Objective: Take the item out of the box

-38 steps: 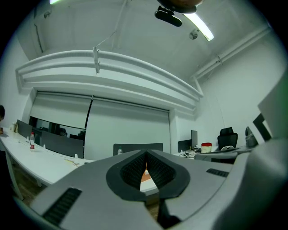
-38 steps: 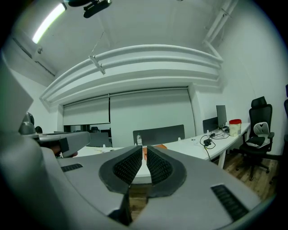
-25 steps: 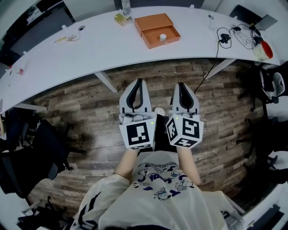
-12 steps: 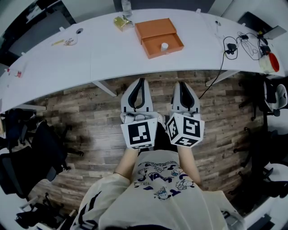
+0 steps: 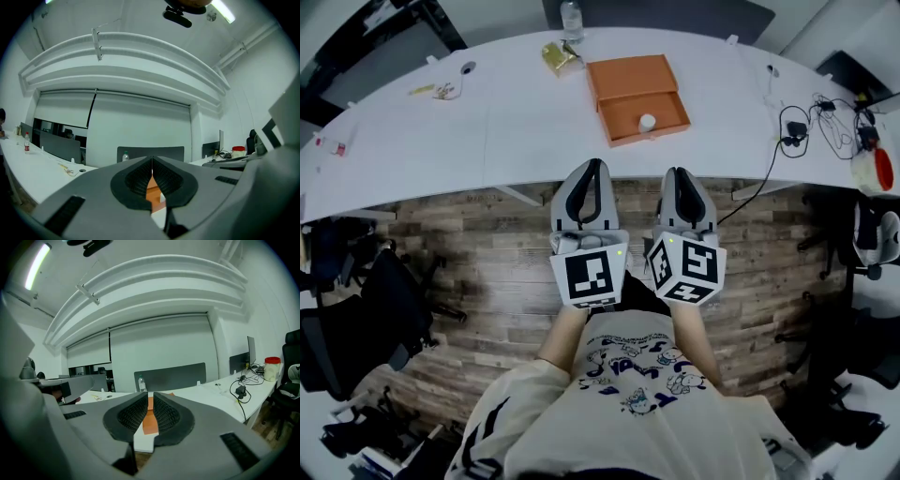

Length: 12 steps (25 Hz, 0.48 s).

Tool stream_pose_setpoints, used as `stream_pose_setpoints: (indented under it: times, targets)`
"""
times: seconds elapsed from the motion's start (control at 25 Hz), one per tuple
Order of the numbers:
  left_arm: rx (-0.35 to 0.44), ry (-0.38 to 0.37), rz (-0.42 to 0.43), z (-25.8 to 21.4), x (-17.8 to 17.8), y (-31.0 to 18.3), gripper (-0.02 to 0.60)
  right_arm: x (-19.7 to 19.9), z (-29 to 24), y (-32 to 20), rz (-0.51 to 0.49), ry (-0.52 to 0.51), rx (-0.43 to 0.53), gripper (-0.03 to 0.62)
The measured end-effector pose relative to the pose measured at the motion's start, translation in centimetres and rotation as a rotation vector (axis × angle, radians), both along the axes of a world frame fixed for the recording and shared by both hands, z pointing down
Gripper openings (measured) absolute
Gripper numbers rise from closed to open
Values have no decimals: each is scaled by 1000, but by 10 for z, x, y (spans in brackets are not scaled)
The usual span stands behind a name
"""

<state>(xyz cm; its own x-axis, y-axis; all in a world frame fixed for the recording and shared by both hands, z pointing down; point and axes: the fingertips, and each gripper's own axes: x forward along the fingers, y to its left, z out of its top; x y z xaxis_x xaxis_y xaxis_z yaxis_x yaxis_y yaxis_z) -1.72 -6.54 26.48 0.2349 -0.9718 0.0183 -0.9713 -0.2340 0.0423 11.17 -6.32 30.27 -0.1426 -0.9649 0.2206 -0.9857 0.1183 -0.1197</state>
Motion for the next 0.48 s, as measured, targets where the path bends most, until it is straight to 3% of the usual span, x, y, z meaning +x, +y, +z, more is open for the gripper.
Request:
stream_pose_setpoints:
  times: [0.24, 0.48]
  targets:
    - [-22, -38, -39, 6, 12, -38, 18, 12, 7, -45, -45, -3, -13, 54]
    - [-19, -14, -81, 12, 17, -64, 18, 19, 16, -74, -79, 5, -30, 54]
